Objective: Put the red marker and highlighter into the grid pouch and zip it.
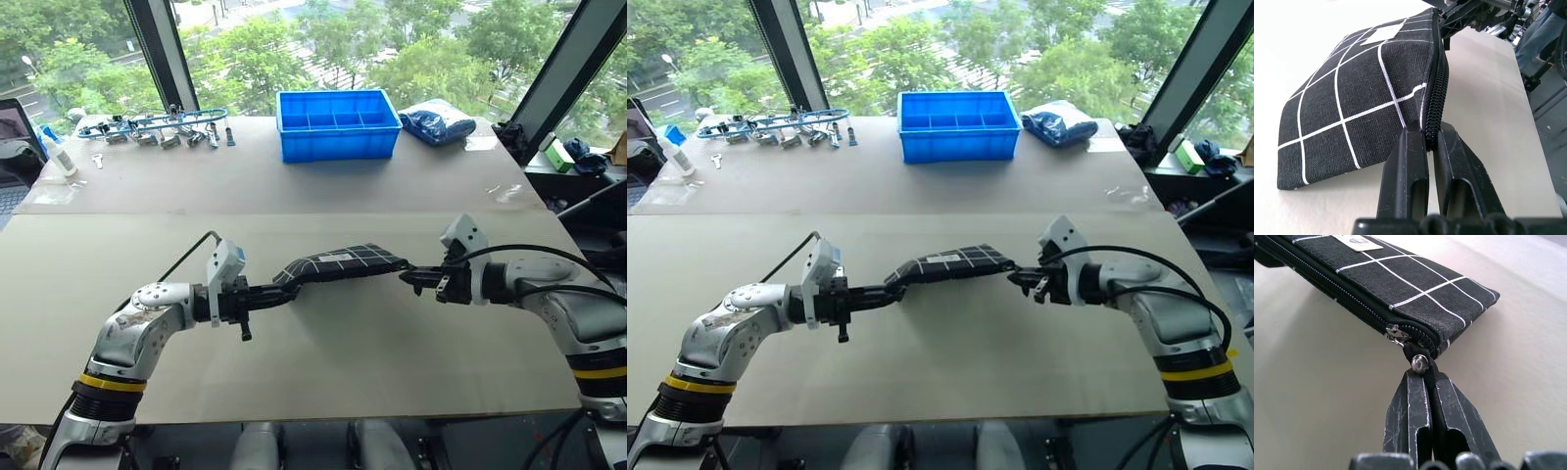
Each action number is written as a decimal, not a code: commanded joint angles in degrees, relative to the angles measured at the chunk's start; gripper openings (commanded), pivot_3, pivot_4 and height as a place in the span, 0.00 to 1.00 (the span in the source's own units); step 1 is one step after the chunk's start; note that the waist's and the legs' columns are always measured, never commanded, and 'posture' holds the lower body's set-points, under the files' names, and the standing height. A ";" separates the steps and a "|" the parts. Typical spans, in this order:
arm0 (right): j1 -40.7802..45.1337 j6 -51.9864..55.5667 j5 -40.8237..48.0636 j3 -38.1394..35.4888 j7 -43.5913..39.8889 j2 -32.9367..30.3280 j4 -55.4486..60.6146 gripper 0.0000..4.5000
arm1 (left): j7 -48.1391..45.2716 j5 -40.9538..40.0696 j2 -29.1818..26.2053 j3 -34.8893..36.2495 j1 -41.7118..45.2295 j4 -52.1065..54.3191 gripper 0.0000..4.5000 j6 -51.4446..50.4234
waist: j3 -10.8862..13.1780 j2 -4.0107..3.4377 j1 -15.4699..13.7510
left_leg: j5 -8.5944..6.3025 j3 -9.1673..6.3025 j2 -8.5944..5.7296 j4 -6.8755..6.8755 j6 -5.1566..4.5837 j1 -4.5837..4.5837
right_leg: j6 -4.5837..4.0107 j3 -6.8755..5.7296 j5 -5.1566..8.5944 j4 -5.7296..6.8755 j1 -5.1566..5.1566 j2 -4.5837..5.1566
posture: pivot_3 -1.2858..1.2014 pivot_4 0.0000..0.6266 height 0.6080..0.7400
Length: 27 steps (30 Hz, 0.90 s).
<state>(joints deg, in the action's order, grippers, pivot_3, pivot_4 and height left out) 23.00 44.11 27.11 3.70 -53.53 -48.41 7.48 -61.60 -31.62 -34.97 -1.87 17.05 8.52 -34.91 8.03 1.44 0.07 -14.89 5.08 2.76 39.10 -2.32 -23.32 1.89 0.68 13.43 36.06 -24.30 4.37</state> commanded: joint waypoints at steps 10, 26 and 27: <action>-0.62 -1.03 0.82 -6.14 0.05 -2.47 -0.29 0.00 | -0.64 0.31 -0.72 0.95 0.90 0.07 0.00 1.97 | 0.00 0.00 -0.30 | 0.00 0.00 0.00 0.00 0.00 0.02 | 0.00 0.00 0.00 0.01 0.00 -0.02 | 0.52 0.24 1.00; -12.29 -7.90 2.01 -13.82 -7.41 -7.17 0.09 0.87 | -8.40 9.69 -0.56 -3.90 5.82 -9.50 0.00 21.51 | 0.00 0.00 -0.67 | 0.00 0.16 -0.05 0.03 0.00 0.02 | 0.04 0.09 -0.02 -0.03 0.05 -0.03 | 0.52 0.24 1.00; -12.63 -7.95 2.36 -14.50 -7.95 -7.43 -0.03 0.93 | -8.80 9.95 -0.56 -4.04 5.94 -9.78 0.00 22.33 | 0.00 0.00 -0.64 | 0.00 0.13 -0.03 0.02 0.00 0.03 | 0.04 0.10 -0.02 -0.02 0.04 -0.06 | 0.52 0.24 1.00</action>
<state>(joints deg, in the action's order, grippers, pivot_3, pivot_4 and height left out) 10.38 37.47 28.29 -7.51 -60.27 -54.68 6.96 -69.25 -22.10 -35.57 -6.11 22.18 -1.30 -14.96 8.03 1.44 -0.57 -14.89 5.20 2.73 39.12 -2.33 -23.29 1.92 0.78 13.41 36.04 -24.26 4.30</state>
